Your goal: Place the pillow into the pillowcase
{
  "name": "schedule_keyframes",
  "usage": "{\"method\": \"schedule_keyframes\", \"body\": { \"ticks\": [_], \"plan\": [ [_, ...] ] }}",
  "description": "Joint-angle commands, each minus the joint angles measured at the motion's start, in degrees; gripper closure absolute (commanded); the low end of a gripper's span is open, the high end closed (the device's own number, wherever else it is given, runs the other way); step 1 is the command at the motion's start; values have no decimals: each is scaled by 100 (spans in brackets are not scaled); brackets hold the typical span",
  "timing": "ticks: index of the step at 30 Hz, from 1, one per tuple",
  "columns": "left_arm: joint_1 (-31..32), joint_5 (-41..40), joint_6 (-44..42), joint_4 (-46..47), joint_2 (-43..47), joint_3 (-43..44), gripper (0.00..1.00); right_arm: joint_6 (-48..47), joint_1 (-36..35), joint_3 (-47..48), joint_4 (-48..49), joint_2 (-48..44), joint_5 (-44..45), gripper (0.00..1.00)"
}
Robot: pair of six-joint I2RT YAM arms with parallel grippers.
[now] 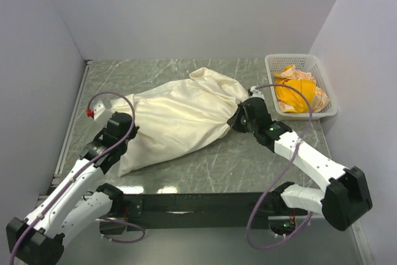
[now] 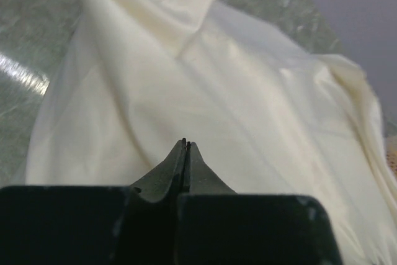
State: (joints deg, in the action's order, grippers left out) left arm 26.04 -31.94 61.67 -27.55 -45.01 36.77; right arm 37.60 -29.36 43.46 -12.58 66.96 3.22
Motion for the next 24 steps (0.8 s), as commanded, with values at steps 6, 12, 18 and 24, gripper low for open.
{"method": "schedule_keyframes", "body": {
  "ticks": [6,12,18,24],
  "plan": [
    [-3,821,-1098,-714,-499,1605,79,-482,10,1875,-1263,-817,73,100],
    [6,2042,-858,56,386,305,18,-728,1,3140,-1879,86,626,100],
    [24,2220,-954,-390,1063,58,11,-939,18,4669,-2564,1255,1214,100],
    [270,2375,-832,-673,1356,111,3,-1132,115,6769,-3601,2540,1357,100]
  ]
}}
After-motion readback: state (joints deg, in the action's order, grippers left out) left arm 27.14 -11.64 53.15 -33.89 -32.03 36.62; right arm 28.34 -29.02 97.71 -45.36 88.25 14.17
